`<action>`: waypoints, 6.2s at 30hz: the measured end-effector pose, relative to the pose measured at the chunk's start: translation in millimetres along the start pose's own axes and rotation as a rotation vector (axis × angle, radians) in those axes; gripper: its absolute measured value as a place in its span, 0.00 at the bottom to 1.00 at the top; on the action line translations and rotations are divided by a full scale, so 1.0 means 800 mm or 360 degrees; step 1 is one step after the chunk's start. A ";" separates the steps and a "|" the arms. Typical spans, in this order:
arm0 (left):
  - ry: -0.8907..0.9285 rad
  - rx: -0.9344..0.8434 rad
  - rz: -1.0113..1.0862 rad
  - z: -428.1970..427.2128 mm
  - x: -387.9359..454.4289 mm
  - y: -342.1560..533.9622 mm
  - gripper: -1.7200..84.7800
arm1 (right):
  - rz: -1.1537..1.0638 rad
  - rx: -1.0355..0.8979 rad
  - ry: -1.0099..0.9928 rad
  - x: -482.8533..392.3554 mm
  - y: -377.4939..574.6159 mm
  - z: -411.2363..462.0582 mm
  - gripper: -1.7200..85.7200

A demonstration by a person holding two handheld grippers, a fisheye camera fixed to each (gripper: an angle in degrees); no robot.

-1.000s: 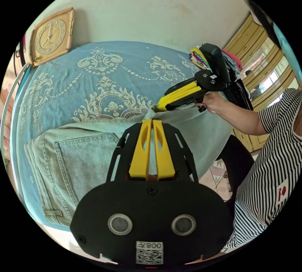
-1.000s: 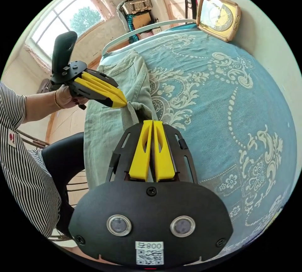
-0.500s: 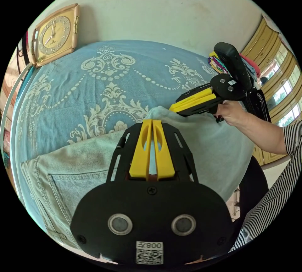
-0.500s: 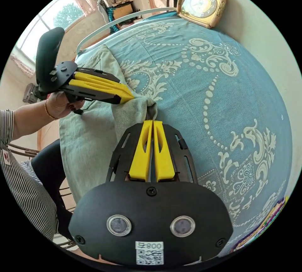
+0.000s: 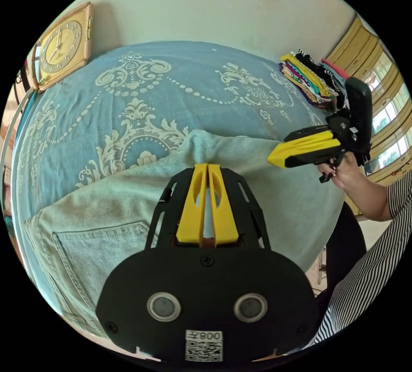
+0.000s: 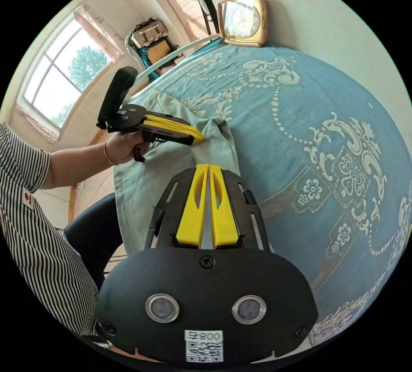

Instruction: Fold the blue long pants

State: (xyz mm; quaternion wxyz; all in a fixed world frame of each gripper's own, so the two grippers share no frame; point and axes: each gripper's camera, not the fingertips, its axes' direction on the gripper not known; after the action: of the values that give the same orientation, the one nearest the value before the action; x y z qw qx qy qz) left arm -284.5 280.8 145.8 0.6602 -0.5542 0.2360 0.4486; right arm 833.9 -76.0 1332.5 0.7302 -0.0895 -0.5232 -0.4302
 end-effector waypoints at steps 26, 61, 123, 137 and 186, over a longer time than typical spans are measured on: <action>0.0252 -0.0513 0.0888 0.082 0.155 -0.200 0.02 | 0.0155 -0.0268 0.0156 0.085 0.064 -0.174 0.09; 0.0124 -0.0445 0.1036 0.063 0.181 -0.183 0.03 | 0.0113 -0.0232 0.0232 0.031 0.084 -0.209 0.03; -0.0437 0.0108 -0.1214 -0.217 -0.217 0.479 0.02 | 0.0367 -0.0287 0.0097 -0.194 0.112 0.129 0.02; -0.0692 -0.0016 -0.1115 -0.223 -0.207 0.499 0.02 | -0.0124 -0.0448 -0.0164 -0.434 0.024 0.230 0.02; 0.0027 -0.0355 0.0046 0.063 0.375 0.152 0.02 | 0.1174 0.0244 0.0162 -0.449 0.241 -0.549 0.02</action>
State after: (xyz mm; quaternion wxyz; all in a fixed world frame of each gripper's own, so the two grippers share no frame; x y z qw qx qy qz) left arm -252.1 425.6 -146.3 0.5858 -0.6246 0.1981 0.4769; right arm 1245.2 -20.6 900.0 0.8657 -0.1953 -0.4494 -0.1017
